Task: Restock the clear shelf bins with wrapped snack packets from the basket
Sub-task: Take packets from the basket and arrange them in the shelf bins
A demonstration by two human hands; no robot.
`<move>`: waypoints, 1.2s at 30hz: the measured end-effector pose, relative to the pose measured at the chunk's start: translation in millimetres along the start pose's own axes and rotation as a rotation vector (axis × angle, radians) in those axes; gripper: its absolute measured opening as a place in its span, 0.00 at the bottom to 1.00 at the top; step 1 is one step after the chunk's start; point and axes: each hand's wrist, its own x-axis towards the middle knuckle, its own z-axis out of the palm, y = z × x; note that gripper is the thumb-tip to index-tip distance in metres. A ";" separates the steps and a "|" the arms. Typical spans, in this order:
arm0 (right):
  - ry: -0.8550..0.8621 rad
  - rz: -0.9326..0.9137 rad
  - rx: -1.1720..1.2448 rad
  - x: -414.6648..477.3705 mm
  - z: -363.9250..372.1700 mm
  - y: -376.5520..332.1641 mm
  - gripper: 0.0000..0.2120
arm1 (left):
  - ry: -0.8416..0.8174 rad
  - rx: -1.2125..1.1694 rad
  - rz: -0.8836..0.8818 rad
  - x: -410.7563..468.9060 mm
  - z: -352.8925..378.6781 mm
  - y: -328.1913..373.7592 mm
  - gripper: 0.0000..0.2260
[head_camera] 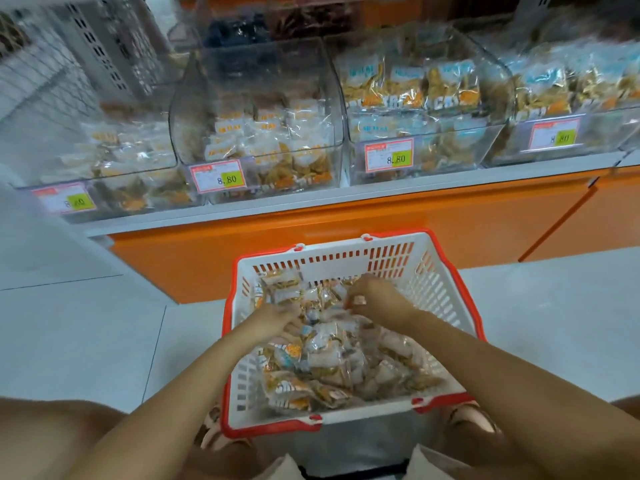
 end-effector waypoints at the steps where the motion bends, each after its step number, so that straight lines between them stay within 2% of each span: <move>1: 0.114 -0.116 0.050 5.7 -11.3 -11.5 0.04 | -0.084 -0.294 -0.025 -3.8 2.6 12.3 0.20; 2: 0.199 -0.244 0.069 10.1 -22.7 -24.4 0.04 | -0.179 -0.550 -0.011 -8.2 2.9 24.7 0.24; 4: 0.303 -0.445 0.029 12.8 -39.7 -44.9 0.05 | -0.254 -0.898 0.111 -17.0 -1.6 45.8 0.23; 6: 0.403 -0.529 0.008 14.4 -51.9 -53.7 0.08 | -0.168 -0.972 0.239 -27.1 -10.6 63.4 0.17; 9: 0.508 -0.394 0.236 14.2 -71.0 -63.4 0.17 | 0.043 -0.633 0.340 -35.3 -24.1 80.7 0.14; 11: 0.443 -0.261 0.507 12.2 -88.8 -72.2 0.14 | 0.158 -0.310 0.403 -42.8 -34.0 90.0 0.15; 12: 0.356 -0.214 0.613 11.5 -98.3 -77.0 0.15 | 0.180 -0.158 0.446 -46.4 -37.9 95.4 0.13; 13: 0.262 -0.192 0.656 11.8 -106.8 -80.8 0.21 | 0.174 -0.032 0.504 -51.4 -40.2 102.9 0.12; 15: 0.098 -0.194 0.586 14.4 -121.6 -87.5 0.31 | 0.170 0.153 0.588 -58.3 -42.3 120.1 0.12; 17: 0.021 -0.155 0.487 19.0 -133.4 -91.9 0.32 | 0.271 0.248 0.606 -61.5 -43.1 136.6 0.18; 20: 0.052 -0.064 0.463 25.2 -156.6 -88.8 0.20 | 0.370 0.216 0.650 -64.0 -44.0 163.2 0.23; 22: 0.080 -0.063 0.541 24.9 -176.7 -81.9 0.12 | 0.371 0.140 0.688 -64.8 -46.2 181.8 0.23; 24: 0.097 -0.034 0.688 24.7 -199.4 -71.5 0.13 | 0.319 -0.073 0.739 -61.2 -48.4 200.2 0.20; 26: 0.200 0.016 0.803 29.1 -218.5 -57.6 0.18 | 0.341 -0.231 0.771 -52.3 -51.3 218.7 0.13; 27: 0.294 0.051 0.876 32.3 -227.0 -51.7 0.20 | 0.378 -0.241 0.781 -45.4 -52.9 227.6 0.10; 29: 0.520 0.101 1.042 44.4 -241.4 -42.2 0.14 | 0.437 -0.200 0.793 -29.2 -54.5 243.5 0.08; 31: 0.681 0.152 1.049 63.9 -251.8 -34.5 0.15 | 0.493 -0.114 0.801 -14.9 -52.2 256.6 0.09; 36: 0.784 0.198 0.956 127.9 -252.9 -31.4 0.21 | 0.608 -0.027 0.826 -2.9 -46.0 268.3 0.09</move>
